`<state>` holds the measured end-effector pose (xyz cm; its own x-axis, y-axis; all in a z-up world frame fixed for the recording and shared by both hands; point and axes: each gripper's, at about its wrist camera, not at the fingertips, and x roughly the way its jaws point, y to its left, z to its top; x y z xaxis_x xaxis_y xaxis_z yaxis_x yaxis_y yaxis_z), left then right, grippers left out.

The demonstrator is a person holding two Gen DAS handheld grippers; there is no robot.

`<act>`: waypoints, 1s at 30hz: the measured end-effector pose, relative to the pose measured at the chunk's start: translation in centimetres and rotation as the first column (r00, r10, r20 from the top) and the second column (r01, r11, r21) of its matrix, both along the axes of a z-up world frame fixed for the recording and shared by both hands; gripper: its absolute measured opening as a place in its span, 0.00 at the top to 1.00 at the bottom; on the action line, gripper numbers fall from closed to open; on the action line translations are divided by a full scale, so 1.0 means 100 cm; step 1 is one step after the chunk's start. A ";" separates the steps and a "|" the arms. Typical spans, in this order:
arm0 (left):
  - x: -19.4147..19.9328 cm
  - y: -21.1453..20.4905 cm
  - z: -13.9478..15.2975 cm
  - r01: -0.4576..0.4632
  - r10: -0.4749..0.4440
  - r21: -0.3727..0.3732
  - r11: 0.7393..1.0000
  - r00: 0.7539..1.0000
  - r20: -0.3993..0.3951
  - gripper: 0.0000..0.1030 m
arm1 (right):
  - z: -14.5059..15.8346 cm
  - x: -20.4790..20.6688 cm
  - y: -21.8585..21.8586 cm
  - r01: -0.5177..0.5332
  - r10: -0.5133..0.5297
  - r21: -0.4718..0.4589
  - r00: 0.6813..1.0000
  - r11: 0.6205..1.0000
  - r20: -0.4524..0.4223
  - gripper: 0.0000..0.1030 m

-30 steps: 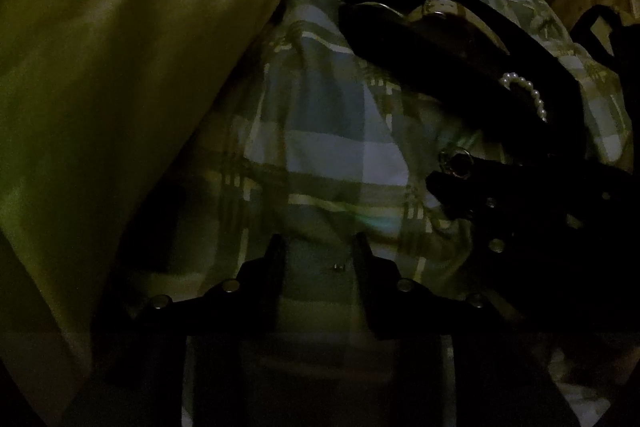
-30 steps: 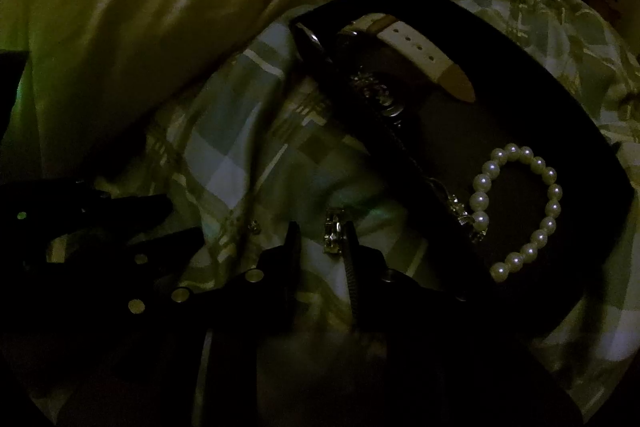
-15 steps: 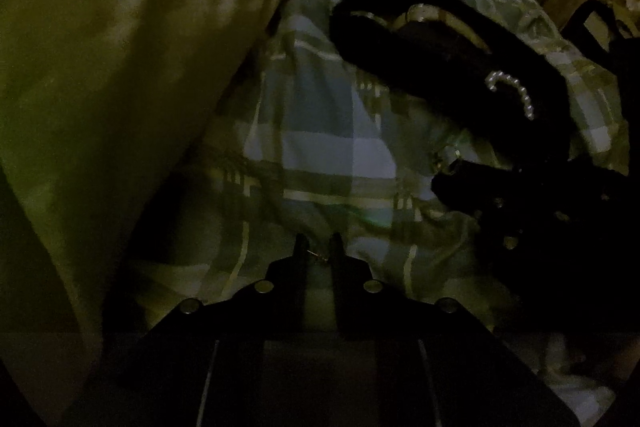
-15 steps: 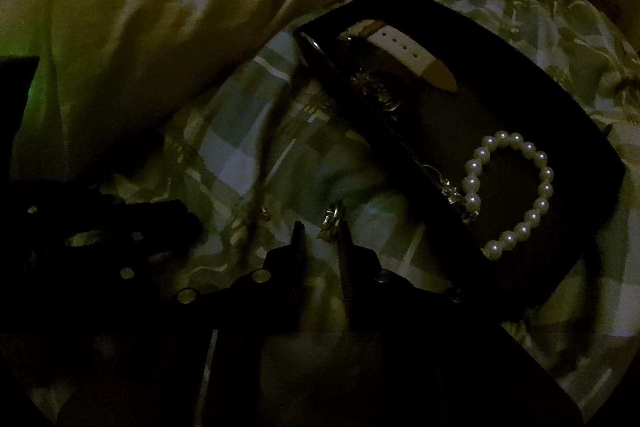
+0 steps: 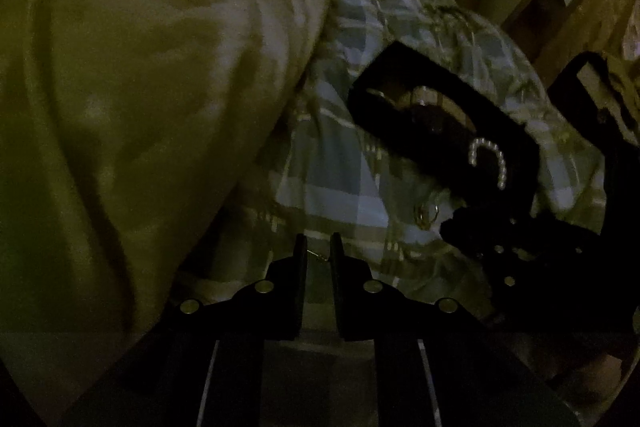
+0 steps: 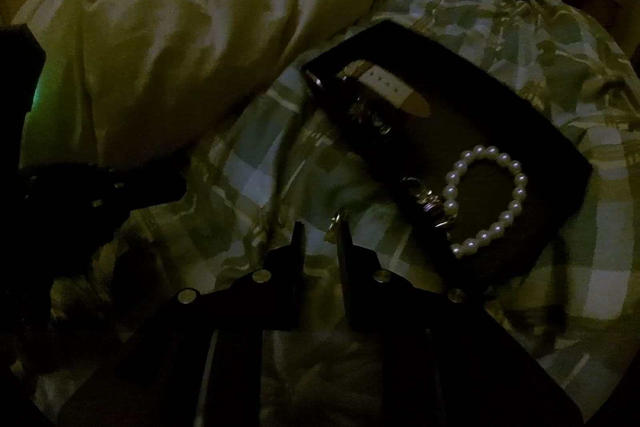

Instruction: Organize jewelry

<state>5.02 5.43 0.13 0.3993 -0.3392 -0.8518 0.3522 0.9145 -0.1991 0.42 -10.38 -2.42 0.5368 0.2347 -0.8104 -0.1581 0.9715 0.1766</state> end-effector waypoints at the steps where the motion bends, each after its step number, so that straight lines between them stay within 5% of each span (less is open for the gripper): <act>1: 0.000 0.001 0.001 -0.010 0.010 -0.007 1.000 1.000 0.004 0.89 | 0.002 -0.002 -0.002 0.002 -0.002 0.003 1.000 1.000 0.007 0.83; 15: -0.003 -0.028 0.013 0.012 -0.010 -0.028 1.000 0.995 0.097 0.89 | 0.040 -0.008 -0.045 0.139 -0.146 0.054 0.978 0.989 0.152 0.83; 30: 0.034 -0.106 0.041 0.096 -0.090 -0.032 0.995 0.982 0.165 0.89 | 0.045 0.005 -0.078 0.252 -0.267 0.105 0.951 0.962 0.158 0.83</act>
